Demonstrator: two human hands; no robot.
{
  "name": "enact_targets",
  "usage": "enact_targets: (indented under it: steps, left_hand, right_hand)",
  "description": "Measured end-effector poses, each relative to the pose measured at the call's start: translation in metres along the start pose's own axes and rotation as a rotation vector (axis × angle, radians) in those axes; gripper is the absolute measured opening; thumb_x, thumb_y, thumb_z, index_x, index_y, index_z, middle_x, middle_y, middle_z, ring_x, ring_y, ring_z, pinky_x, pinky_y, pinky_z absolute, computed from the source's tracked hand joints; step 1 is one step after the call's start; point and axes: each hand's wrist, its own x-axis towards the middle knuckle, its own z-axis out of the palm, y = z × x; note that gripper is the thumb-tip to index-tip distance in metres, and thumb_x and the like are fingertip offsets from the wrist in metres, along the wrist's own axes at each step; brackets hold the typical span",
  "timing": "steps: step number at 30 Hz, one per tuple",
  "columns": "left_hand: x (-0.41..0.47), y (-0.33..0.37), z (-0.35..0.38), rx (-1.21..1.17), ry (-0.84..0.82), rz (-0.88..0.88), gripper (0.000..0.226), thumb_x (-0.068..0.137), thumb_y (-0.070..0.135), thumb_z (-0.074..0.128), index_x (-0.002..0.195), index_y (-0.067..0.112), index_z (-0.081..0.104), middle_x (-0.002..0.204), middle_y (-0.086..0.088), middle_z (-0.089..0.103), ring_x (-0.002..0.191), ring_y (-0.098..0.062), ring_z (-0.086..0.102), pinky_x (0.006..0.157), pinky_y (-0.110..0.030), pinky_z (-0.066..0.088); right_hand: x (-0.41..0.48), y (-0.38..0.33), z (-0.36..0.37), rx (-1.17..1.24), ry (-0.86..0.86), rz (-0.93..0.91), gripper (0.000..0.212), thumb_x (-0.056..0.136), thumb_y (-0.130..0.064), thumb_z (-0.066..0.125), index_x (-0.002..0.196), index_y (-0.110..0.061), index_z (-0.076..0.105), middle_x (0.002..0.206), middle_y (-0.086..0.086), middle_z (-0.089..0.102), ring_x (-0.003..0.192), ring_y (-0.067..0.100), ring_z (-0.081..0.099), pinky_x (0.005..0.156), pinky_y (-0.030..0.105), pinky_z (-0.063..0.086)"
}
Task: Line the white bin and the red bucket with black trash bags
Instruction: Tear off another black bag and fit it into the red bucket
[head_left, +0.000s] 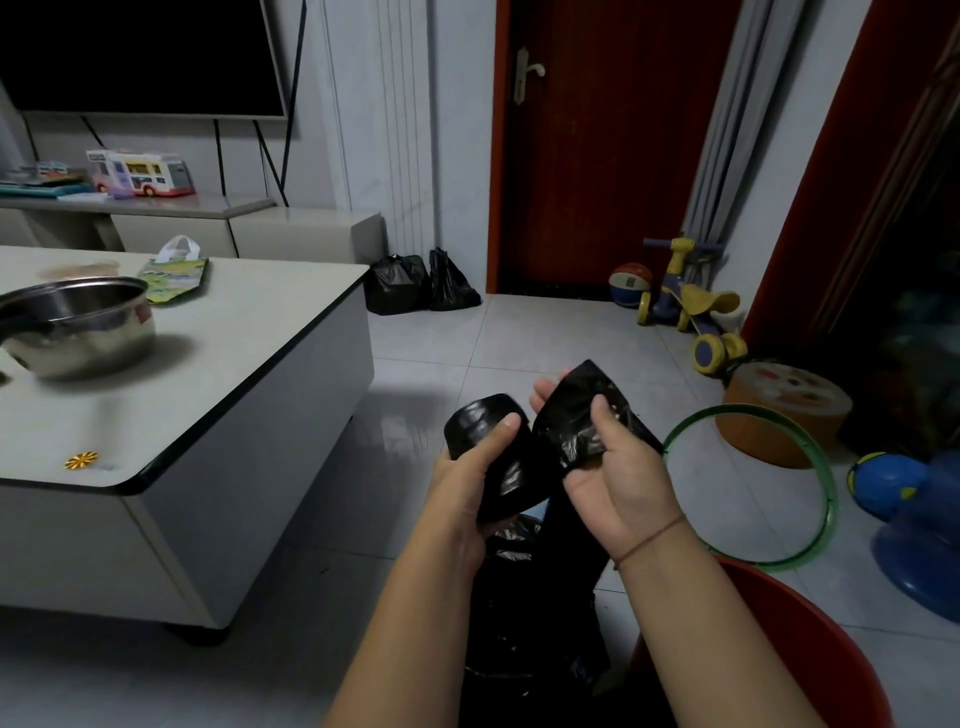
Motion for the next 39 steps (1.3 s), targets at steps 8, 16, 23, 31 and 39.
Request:
enact_targets:
  steps: [8, 16, 23, 31, 39]
  left_hand:
    - [-0.002, 0.002, 0.003, -0.041, 0.025, 0.021, 0.031, 0.072, 0.02, 0.079, 0.1, 0.011, 0.069, 0.078, -0.011, 0.075, 0.063, -0.022, 0.073, 0.053, -0.03, 0.057]
    - [-0.004, 0.006, -0.001, -0.01, 0.051, 0.145, 0.035, 0.073, 0.013, 0.078, 0.106, 0.012, 0.066, 0.088, -0.012, 0.075, 0.072, -0.022, 0.073, 0.055, -0.027, 0.056]
    - [-0.009, 0.009, -0.001, 0.072, 0.023, 0.264, 0.032, 0.074, 0.011, 0.077, 0.105, 0.009, 0.068, 0.096, -0.014, 0.075, 0.083, -0.026, 0.074, 0.061, -0.026, 0.056]
    - [-0.009, 0.011, -0.007, 0.084, -0.034, 0.267, 0.033, 0.076, 0.013, 0.075, 0.107, 0.006, 0.066, 0.095, -0.016, 0.073, 0.079, -0.025, 0.073, 0.057, -0.025, 0.054]
    - [-0.008, 0.006, -0.001, 0.192, 0.067, 0.326, 0.053, 0.066, 0.023, 0.083, 0.113, 0.018, 0.058, 0.104, -0.006, 0.071, 0.088, -0.019, 0.072, 0.067, -0.031, 0.059]
  right_hand:
    - [-0.003, 0.005, 0.0, -0.267, 0.047, -0.026, 0.024, 0.074, -0.021, 0.071, 0.096, -0.014, 0.074, 0.101, 0.009, 0.074, 0.099, 0.02, 0.069, 0.083, 0.034, 0.056]
    - [0.002, -0.006, -0.01, -0.302, 0.128, -0.143, 0.032, 0.1, -0.026, 0.041, 0.101, -0.01, 0.069, 0.101, 0.01, 0.072, 0.096, 0.021, 0.068, 0.088, 0.037, 0.052]
    - [0.002, -0.013, -0.012, -0.314, 0.191, -0.176, 0.034, 0.099, -0.03, 0.045, 0.091, -0.017, 0.075, 0.092, 0.004, 0.071, 0.087, 0.016, 0.066, 0.074, 0.029, 0.053]
    - [0.003, -0.013, -0.016, -0.295, 0.199, -0.186, 0.033, 0.097, -0.033, 0.047, 0.094, -0.014, 0.074, 0.099, 0.006, 0.071, 0.086, 0.018, 0.065, 0.071, 0.03, 0.054]
    - [0.003, -0.012, -0.018, -0.279, 0.189, -0.175, 0.034, 0.097, -0.032, 0.048, 0.087, -0.015, 0.076, 0.088, 0.001, 0.075, 0.076, 0.013, 0.07, 0.06, 0.024, 0.055]
